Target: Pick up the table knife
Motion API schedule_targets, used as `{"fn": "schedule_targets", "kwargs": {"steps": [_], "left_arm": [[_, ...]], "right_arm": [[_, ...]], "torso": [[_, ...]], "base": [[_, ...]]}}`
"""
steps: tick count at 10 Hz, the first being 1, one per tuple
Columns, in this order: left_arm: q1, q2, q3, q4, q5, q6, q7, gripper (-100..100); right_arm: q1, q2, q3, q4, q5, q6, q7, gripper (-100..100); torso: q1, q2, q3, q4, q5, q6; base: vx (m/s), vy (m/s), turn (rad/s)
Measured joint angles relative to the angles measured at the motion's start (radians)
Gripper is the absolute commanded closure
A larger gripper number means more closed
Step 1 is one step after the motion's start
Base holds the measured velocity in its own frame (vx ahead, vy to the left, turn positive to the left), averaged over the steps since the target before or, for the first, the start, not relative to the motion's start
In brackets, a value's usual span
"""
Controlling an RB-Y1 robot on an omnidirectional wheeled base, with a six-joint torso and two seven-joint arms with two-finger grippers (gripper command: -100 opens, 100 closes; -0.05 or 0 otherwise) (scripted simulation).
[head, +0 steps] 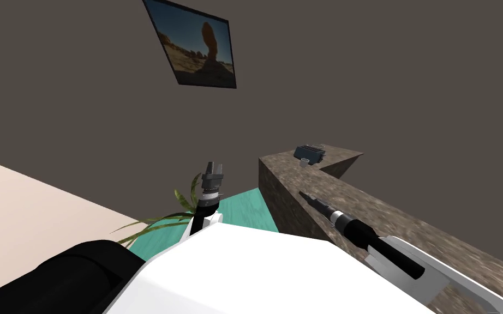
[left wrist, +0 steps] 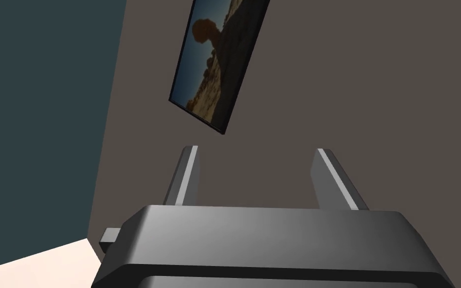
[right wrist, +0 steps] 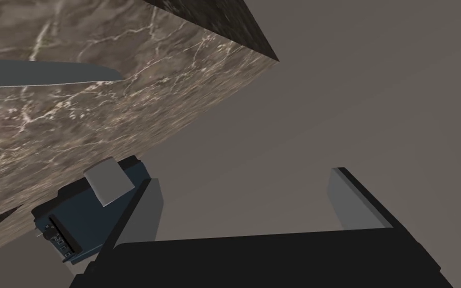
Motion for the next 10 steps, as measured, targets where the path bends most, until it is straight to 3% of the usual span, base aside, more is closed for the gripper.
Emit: {"fn": "schedule_targets", "kwargs": {"steps": [3, 5, 7, 10], "left_arm": [[0.0, 0.0, 0.0, 0.0, 0.0, 0.0, 0.0, 0], [0.0, 0.0, 0.0, 0.0, 0.0, 0.0, 0.0, 0], [0.0, 0.0, 0.0, 0.0, 0.0, 0.0, 0.0, 0], [0.0, 0.0, 0.0, 0.0, 0.0, 0.0, 0.0, 0]], "right_arm": [[-0.042, -0.084, 0.074, 0.026, 0.042, 0.056, -0.008, -100], [-0.043, -0.128, 0.105, 0.023, 0.071, 0.092, -0.015, -100], [-0.088, -0.179, 0.162, 0.04, 0.092, 0.131, -0.028, -100], [-0.115, -0.249, 0.238, 0.058, 0.147, 0.183, -0.049, -100]], "torso": [[-0.003, 0.002, 0.001, 0.0, -0.001, -0.001], [-0.001, 0.001, 0.001, 0.0, 0.0, 0.0], [0.0, 0.001, 0.0, 0.0, 0.0, -0.001], [-0.002, 0.001, 0.001, 0.0, 0.0, 0.0]], "base": [[-0.084, -0.121, 0.267], [-0.055, -0.064, 0.143], [-0.085, -0.075, 0.25], [-0.088, -0.094, 0.226]]}}
